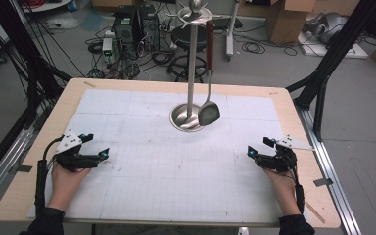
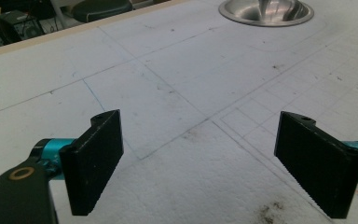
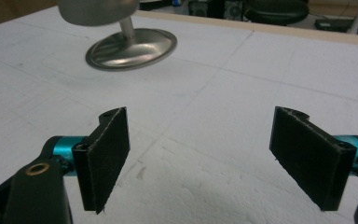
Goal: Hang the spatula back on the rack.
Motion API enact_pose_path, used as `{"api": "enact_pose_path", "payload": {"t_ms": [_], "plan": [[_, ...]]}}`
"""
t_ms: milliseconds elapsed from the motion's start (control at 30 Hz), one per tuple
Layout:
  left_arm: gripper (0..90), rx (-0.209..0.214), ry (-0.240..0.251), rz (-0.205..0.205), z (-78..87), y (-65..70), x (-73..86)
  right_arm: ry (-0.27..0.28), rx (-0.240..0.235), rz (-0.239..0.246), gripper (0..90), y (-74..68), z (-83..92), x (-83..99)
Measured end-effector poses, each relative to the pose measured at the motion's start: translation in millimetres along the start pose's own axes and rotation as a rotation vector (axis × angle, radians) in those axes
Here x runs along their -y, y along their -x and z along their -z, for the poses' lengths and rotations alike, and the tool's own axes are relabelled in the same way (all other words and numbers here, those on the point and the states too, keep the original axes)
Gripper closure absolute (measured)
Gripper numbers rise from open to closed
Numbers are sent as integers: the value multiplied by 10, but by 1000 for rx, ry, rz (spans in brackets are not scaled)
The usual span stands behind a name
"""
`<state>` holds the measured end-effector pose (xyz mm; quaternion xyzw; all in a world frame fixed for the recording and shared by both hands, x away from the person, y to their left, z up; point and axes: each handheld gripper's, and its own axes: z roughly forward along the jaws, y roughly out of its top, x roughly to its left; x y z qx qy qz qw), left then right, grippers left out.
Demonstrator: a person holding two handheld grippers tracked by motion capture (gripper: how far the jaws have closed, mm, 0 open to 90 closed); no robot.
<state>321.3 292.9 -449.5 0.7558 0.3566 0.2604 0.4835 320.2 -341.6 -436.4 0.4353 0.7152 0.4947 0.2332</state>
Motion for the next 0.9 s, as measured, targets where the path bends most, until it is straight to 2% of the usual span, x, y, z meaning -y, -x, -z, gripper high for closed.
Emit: {"api": "enact_pose_path", "payload": {"t_ms": [133, 300, 400, 900], "plan": [[161, 0, 2, 0, -1, 3, 1, -29, -5, -3, 189, 5, -46, 38], [177, -2, -2, -7, -7, 14, 0, -74, -2, 26, 190, -17, -109, 66], [190, 0, -5, -19, -5, 17, -1, -75, -1, 26, 191, -22, -107, 65], [165, -6, -6, -12, -7, 17, -1, -80, 1, 21, 190, -10, -116, 68]]}}
